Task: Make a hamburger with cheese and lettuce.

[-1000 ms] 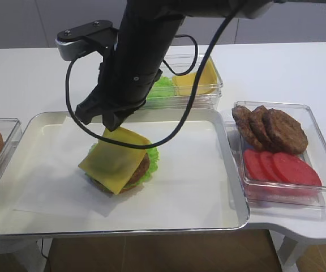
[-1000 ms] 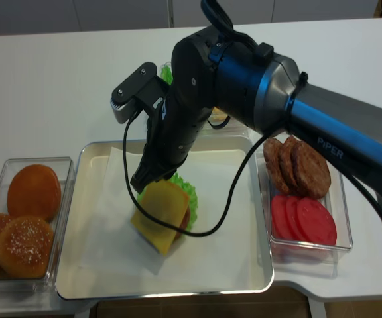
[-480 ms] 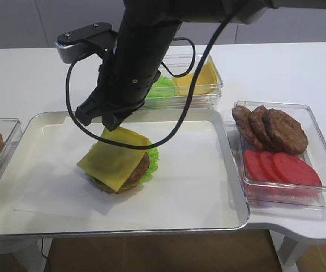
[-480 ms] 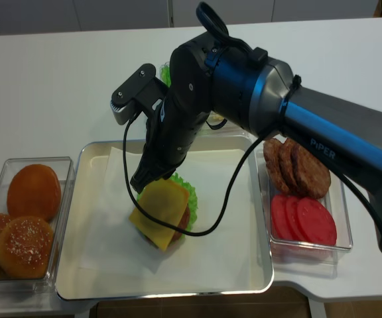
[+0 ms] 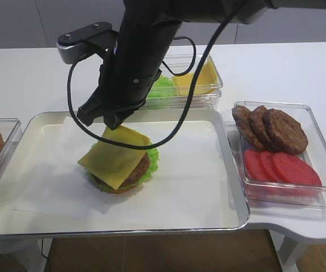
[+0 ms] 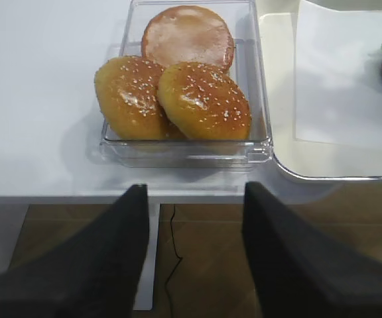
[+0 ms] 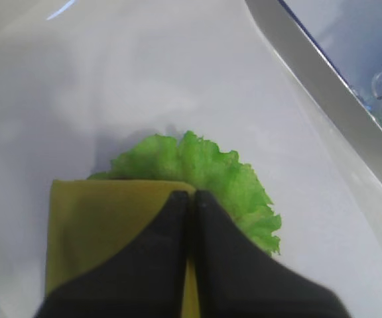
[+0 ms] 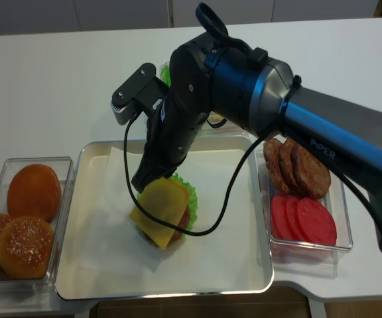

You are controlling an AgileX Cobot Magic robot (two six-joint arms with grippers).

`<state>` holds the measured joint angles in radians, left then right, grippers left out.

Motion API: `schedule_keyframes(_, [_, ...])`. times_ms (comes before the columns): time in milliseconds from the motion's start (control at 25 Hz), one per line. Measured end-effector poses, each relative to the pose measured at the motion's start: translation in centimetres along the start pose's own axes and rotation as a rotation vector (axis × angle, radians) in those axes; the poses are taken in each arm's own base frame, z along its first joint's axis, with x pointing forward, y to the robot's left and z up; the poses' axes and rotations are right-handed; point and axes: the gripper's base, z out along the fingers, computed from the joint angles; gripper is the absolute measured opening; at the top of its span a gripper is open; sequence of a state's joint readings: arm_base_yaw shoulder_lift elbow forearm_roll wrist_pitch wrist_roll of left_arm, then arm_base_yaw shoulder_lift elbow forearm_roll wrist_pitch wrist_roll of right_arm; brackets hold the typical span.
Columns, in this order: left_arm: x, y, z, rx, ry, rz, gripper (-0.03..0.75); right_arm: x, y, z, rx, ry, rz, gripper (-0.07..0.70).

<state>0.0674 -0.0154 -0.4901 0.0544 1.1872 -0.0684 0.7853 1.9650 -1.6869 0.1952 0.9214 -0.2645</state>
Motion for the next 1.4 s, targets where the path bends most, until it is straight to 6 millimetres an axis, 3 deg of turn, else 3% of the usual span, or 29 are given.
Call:
schedule_keyframes(880, [0.00,0.00,0.00,0.000,0.000,0.000,0.344,0.16,-0.24,0.83,0.012,0.019,-0.008,0.029])
schedule_keyframes(1040, [0.00,0.00,0.00,0.000,0.000,0.000,0.344,0.16,-0.24,0.83,0.012,0.019,-0.008,0.108])
schedule_keyframes(1320, [0.00,0.00,0.00,0.000,0.000,0.000,0.344,0.17,-0.28,0.83,0.016,0.020,-0.003,0.351])
schedule_keyframes(1400, [0.00,0.00,0.00,0.000,0.000,0.000,0.344,0.19,-0.35,0.82,0.023,0.021,-0.003,0.388])
